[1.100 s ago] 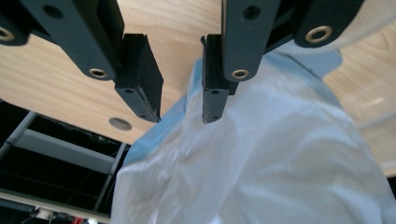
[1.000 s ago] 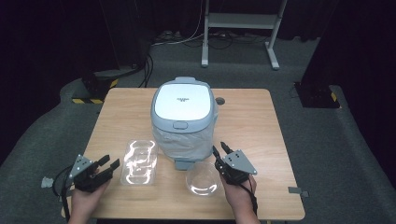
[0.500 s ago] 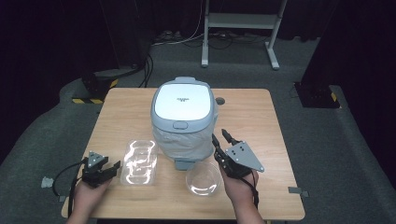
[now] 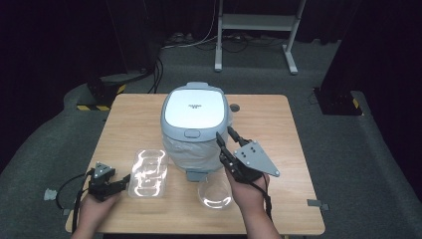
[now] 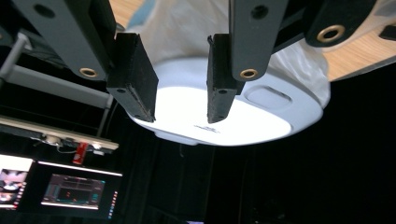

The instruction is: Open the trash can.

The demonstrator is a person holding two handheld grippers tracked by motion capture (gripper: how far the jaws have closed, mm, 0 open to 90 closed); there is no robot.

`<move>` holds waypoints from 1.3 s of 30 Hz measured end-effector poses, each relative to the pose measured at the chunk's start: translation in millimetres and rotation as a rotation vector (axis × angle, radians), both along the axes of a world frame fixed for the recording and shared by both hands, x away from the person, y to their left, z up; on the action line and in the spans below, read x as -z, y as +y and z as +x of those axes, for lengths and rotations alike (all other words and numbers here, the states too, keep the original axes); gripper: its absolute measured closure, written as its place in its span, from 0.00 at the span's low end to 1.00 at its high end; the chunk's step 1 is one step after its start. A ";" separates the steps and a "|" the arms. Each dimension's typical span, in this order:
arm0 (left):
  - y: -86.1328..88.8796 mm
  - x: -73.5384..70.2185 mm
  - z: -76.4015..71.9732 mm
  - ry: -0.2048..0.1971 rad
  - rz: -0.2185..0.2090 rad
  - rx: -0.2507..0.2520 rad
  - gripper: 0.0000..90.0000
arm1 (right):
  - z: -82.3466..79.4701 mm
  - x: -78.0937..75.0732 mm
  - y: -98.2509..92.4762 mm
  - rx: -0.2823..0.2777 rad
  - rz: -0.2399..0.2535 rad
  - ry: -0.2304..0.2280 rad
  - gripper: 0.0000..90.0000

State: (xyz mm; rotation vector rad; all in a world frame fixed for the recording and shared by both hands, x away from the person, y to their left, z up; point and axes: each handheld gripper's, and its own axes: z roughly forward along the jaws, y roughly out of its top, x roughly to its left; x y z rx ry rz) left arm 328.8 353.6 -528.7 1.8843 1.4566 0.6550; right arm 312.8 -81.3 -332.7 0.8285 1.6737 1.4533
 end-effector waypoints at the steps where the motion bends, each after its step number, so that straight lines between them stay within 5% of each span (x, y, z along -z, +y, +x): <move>1: 0.0 0.0 0.0 0.000 0.000 0.000 0.35 | 0.5 -1.9 4.1 -0.008 -0.004 -0.001 0.71; 8: 0.3 -0.2 -0.6 0.002 0.004 0.005 0.35 | 6.0 -8.5 31.0 -0.063 -0.028 0.005 0.77; 18: -0.1 0.1 -0.9 0.000 -0.001 0.012 0.35 | 20.8 3.5 61.0 -0.091 -0.077 0.053 0.93; 35: 0.0 -0.1 -1.4 0.001 0.005 0.019 0.35 | 23.0 12.9 63.8 -0.087 -0.078 0.077 1.00; 39: 2.0 -1.4 -5.8 -0.021 -0.022 0.021 0.44 | 21.9 12.7 64.5 -0.082 -0.081 0.070 0.99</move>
